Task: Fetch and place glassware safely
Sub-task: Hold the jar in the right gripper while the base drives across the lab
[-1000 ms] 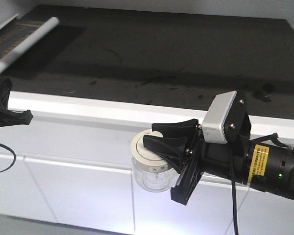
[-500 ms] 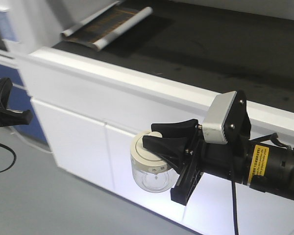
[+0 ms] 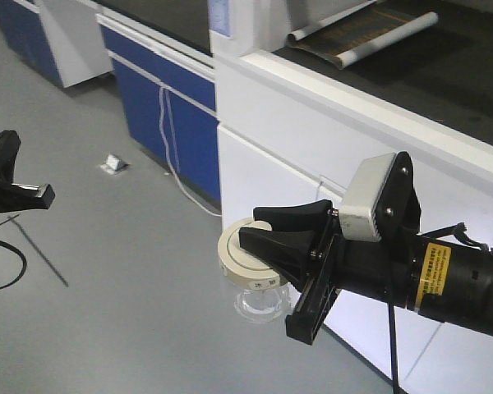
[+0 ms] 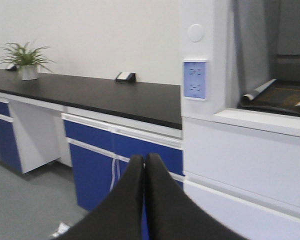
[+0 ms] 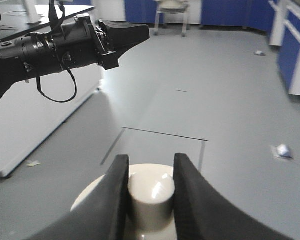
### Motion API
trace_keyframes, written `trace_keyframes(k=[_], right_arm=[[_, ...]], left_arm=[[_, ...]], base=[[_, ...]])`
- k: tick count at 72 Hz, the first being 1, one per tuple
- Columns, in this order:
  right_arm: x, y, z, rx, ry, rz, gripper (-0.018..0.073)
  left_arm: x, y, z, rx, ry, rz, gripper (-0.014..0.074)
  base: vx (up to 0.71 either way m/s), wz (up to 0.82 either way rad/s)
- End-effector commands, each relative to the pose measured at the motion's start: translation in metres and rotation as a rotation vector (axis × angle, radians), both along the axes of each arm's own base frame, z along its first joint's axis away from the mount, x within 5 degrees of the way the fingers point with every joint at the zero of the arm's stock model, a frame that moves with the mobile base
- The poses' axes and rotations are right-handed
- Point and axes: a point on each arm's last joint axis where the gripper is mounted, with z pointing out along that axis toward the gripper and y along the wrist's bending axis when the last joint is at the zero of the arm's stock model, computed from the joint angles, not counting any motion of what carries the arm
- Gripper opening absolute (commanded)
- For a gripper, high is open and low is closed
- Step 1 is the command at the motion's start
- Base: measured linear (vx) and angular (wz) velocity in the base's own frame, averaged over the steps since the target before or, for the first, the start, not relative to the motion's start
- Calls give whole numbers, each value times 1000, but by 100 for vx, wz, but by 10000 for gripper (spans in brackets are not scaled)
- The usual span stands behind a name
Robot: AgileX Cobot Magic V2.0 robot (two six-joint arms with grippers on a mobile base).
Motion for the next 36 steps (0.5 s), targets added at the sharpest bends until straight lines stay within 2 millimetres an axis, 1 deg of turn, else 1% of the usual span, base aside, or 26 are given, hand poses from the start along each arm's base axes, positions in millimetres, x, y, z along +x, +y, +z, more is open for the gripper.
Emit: trace_keyframes(k=[1,20,36], right_arm=[[-4,1,22,100,-57,32,-3],[-4,1,22,100,-57,32,-3],[-4,1,22,100,-57,32,-3]], left_arm=[[-2,0,20,-22,-118,1,-7],[-2,0,20,-22,-118,1,-7],[-2,0,20,-22,-118,1,-7]], base=[[-17,65],[-16,64],[-14,55]])
